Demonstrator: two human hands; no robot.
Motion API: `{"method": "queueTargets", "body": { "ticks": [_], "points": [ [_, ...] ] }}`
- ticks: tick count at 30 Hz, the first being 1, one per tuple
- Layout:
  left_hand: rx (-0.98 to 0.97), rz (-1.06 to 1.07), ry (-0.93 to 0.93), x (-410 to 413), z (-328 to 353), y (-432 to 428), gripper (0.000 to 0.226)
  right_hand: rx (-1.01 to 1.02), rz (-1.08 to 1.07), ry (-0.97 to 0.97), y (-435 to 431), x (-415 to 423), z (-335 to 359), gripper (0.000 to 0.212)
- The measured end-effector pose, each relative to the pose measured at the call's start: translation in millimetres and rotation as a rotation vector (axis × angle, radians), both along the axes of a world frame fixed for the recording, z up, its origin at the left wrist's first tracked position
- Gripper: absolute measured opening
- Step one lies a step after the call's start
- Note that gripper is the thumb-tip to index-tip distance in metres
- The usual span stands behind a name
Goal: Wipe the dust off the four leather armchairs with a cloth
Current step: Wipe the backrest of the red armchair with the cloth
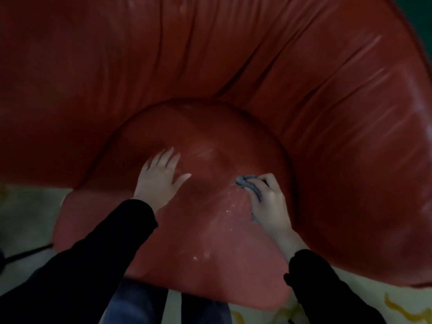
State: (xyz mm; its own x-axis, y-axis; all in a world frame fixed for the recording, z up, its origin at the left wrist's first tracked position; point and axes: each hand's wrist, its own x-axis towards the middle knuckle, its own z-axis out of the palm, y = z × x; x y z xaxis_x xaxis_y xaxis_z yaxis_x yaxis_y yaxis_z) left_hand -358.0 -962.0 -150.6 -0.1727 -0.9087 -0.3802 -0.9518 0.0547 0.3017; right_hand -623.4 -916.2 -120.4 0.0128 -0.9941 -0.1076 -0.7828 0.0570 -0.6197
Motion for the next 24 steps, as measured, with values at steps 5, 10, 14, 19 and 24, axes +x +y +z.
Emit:
{"method": "queueTargets", "body": {
  "ticks": [5, 10, 14, 19, 24],
  "points": [
    [-0.065, 0.248, -0.026, 22.7, -10.0, 53.7, 0.076, 0.025, 0.211, 0.009, -4.4, 11.5, -10.3, 0.022],
    [-0.054, 0.479, -0.068, 55.8, -20.2, 120.1, 0.077, 0.017, 0.426, 0.030, -0.5, 48.5, -22.2, 0.022],
    [0.007, 0.618, -0.112, 87.9, -33.4, 168.5, 0.080, -0.002, 0.626, 0.045, 8.0, 95.3, -34.5, 0.021],
    [0.001, 0.751, -0.121, 120.8, -57.7, 207.6, 0.085, -0.078, 0.792, 0.070, -1.6, 168.7, -59.1, 0.018],
    [-0.076, 0.822, -0.114, 143.2, -91.3, 218.4, 0.083, -0.250, 0.847, 0.117, -41.3, 245.4, -94.9, 0.022]
  ]
}}
